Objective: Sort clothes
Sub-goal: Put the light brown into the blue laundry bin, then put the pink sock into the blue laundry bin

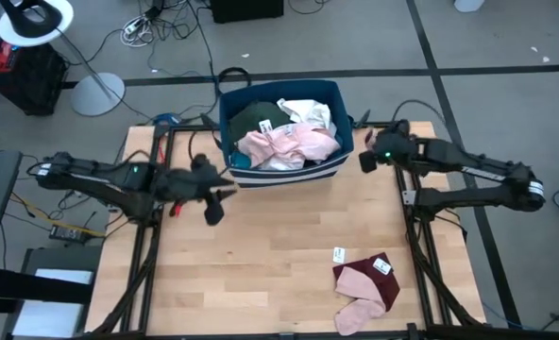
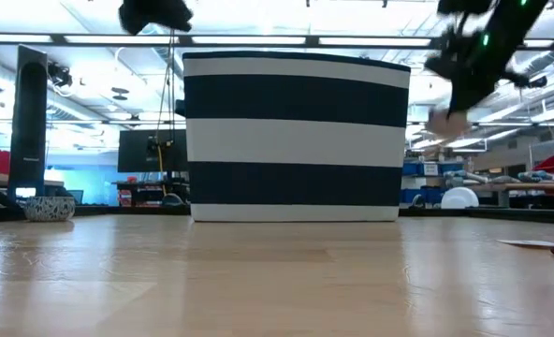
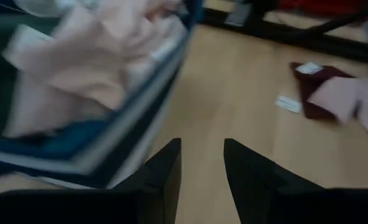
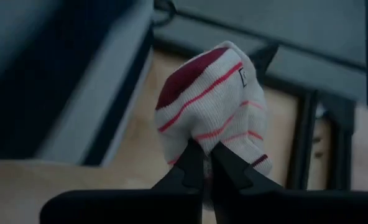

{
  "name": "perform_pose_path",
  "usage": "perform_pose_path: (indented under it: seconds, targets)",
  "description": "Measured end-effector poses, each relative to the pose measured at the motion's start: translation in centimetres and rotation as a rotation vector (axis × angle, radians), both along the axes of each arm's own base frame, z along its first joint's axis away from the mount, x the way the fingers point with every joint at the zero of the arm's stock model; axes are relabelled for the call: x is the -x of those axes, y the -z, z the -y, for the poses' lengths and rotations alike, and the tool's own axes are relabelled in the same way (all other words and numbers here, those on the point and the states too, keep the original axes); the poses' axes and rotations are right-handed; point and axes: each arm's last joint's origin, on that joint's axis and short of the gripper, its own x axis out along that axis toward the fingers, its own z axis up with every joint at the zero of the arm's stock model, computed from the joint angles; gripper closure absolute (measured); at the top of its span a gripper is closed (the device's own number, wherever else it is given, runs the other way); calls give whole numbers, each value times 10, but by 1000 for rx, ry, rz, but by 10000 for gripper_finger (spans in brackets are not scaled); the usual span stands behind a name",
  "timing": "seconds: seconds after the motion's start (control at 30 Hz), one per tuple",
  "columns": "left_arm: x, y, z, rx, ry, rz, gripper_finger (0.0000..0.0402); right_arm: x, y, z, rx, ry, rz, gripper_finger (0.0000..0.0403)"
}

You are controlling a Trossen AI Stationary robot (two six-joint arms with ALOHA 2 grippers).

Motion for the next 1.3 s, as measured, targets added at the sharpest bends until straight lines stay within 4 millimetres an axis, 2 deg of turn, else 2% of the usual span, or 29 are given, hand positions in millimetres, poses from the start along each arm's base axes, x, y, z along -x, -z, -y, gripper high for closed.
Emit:
perform_pose_path:
  seconds: [0.2, 0.33, 0.5, 0.63, 0.8, 1.0, 1.13, 1.3]
  targets:
    - [11, 58, 19, 62, 91, 74, 275, 0, -59, -15, 111, -90, 137, 397]
    - [12, 94, 24, 92, 78, 114, 275, -10, -80, -23, 162, -181, 174, 397]
    - [16, 131, 30, 132, 86, 212, 275, -37, -94, -27, 212, -317, 272, 388]
    - [24, 152, 32, 161, 106, 287, 275, -65, -91, -25, 197, -413, 309, 379]
    - [31, 166, 31, 191, 108, 309, 275, -99, -72, -17, 149, -502, 246, 356]
    - [31, 168, 31, 194, 107, 317, 275, -125, -59, -2, 110, -531, 288, 289]
    - [31, 168, 31, 194, 107, 318, 275, -124, -63, 3, 109, -544, 332, 242]
    - [31, 168, 31, 195, 107, 319, 275, -100, -83, -3, 115, -581, 406, 211]
